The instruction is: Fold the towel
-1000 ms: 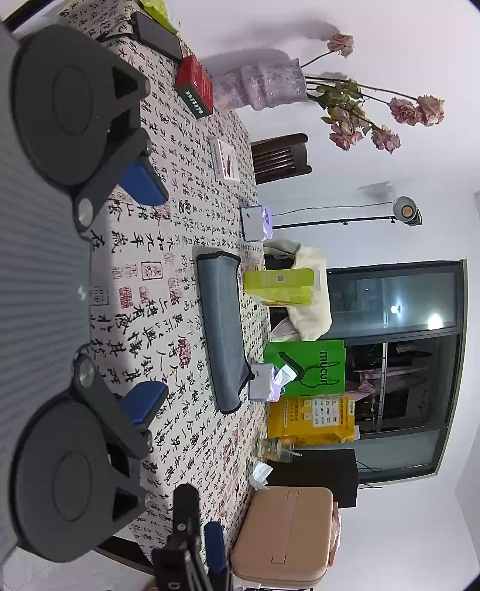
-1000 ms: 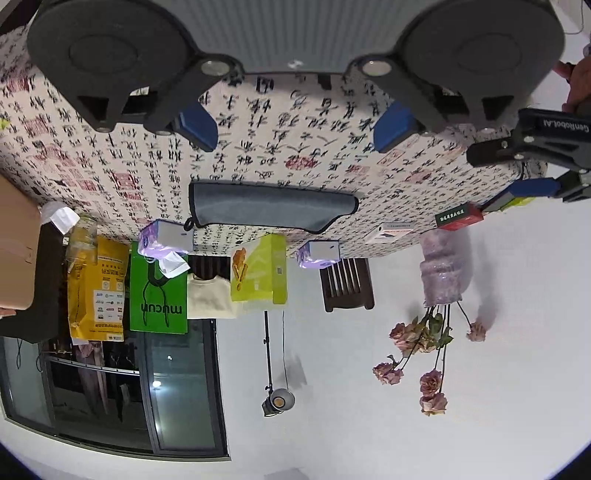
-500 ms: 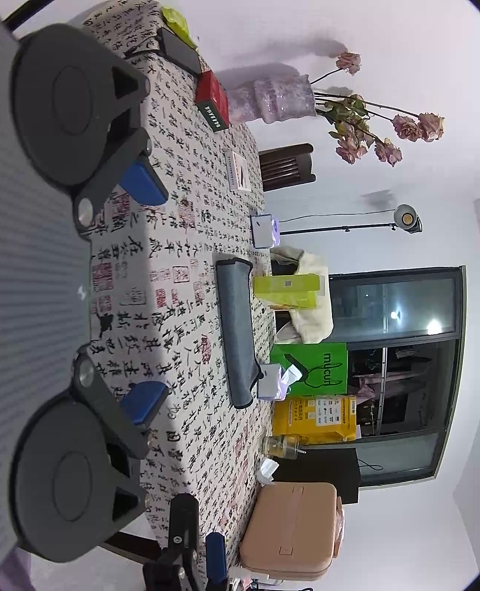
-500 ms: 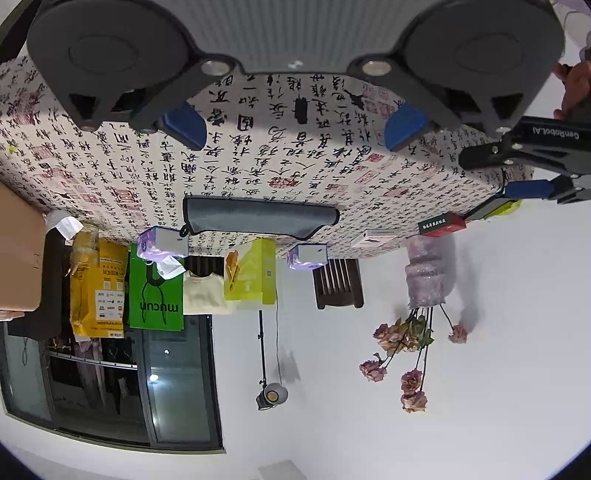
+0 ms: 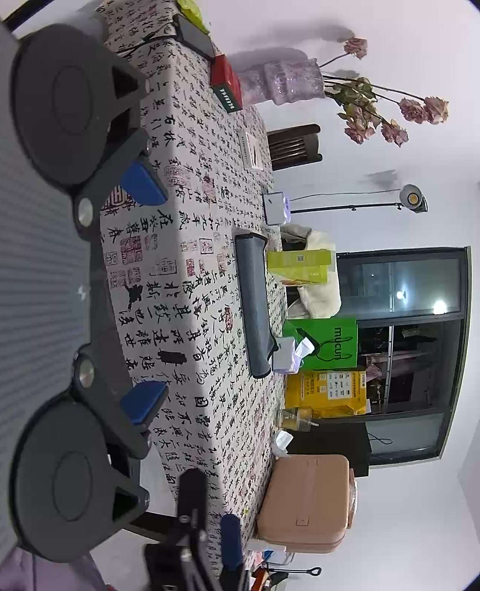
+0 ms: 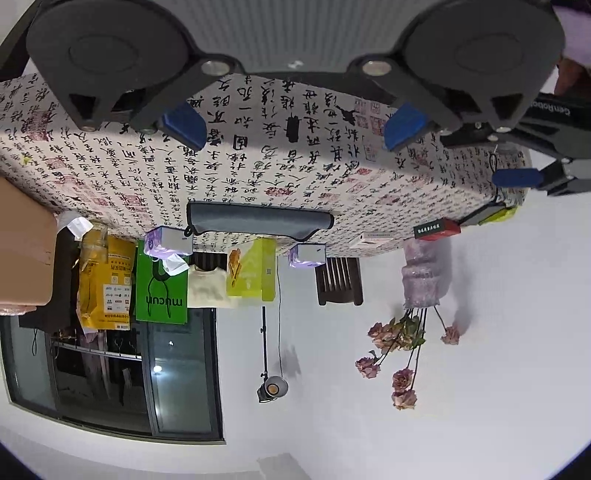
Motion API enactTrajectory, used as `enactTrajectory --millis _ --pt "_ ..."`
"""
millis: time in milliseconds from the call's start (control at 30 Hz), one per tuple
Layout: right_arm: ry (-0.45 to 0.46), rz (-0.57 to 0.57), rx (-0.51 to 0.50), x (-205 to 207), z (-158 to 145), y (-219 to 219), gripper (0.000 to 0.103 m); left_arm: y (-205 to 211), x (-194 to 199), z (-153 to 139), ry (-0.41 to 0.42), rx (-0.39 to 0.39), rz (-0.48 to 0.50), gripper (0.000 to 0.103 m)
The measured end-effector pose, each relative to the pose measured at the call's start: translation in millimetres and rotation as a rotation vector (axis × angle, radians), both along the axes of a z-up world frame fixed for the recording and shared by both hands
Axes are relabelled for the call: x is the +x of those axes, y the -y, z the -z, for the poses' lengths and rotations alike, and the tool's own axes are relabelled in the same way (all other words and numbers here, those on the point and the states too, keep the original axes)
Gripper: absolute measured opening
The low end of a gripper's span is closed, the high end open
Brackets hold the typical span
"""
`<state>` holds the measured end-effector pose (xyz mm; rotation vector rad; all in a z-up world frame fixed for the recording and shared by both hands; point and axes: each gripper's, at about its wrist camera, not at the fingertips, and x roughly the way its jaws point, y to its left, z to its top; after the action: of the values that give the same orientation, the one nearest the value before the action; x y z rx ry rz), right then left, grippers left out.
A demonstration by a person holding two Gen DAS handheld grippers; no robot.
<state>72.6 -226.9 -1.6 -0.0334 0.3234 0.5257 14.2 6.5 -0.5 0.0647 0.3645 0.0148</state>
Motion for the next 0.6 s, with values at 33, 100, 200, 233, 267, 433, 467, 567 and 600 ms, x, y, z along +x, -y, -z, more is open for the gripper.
enactTrajectory --millis 33,100,200,233,267,433,467,567,600 --pt "-0.001 -0.001 -0.009 -2 1 0 0.103 0 -1 0 -0.002 -0.006 0.000 0.103" --pt "-0.003 -0.008 -0.016 -7 3 0 0.103 1 -3 0 -0.005 -0.013 -0.004 0.103" --pt "-0.003 -0.021 -0.023 -13 5 0 0.103 3 -6 1 -0.013 -0.015 -0.012 0.103" --pt "-0.002 -0.020 -0.024 -14 5 0 0.103 3 -7 1 -0.014 -0.016 -0.015 0.103" --pt "-0.003 -0.018 -0.023 -15 6 1 0.103 4 -7 1 -0.016 -0.016 -0.019 0.103" --pt "-0.006 0.007 -0.006 -20 7 7 0.103 6 -10 0 -0.011 -0.003 -0.022 0.103" --pt "-0.002 0.014 -0.002 -21 7 8 0.103 7 -10 0 -0.010 -0.002 -0.019 0.103" --pt "0.000 0.013 0.002 -20 7 9 0.103 7 -9 0 -0.011 -0.005 -0.018 0.103" --pt "-0.002 0.008 0.002 -20 7 8 0.103 7 -9 0 -0.009 -0.004 -0.020 0.103"
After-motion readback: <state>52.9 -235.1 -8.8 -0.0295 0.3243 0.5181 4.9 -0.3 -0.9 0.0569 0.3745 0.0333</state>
